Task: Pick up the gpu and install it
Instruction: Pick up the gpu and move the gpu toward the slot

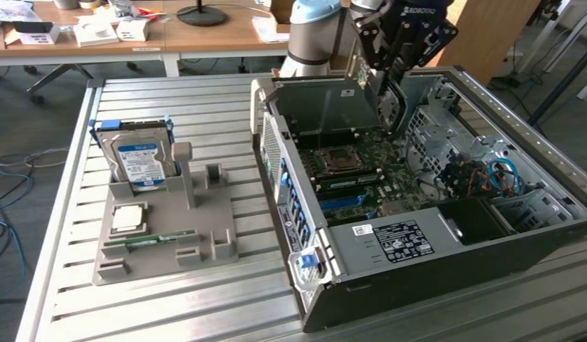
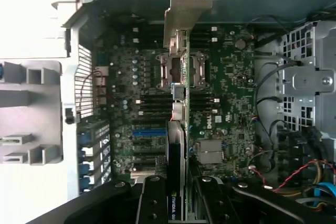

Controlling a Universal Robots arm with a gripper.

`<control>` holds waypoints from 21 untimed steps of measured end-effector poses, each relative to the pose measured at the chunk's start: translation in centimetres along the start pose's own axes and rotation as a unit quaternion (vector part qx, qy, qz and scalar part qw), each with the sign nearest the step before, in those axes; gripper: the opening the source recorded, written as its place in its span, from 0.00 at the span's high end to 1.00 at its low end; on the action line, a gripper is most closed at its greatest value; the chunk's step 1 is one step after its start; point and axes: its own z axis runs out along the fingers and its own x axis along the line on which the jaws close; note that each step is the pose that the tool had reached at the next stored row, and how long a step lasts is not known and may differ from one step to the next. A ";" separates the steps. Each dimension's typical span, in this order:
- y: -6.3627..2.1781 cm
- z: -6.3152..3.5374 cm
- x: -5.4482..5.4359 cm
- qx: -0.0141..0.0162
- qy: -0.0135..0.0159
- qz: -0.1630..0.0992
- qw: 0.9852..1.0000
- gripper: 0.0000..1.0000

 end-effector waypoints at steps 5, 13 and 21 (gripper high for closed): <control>0.06 0.03 -1.2 0.000 0.000 0.000 1.000 0.74; 0.15 0.07 -3.0 0.000 0.000 0.000 1.000 0.74; 0.25 0.12 -4.9 0.000 0.000 0.000 1.000 0.74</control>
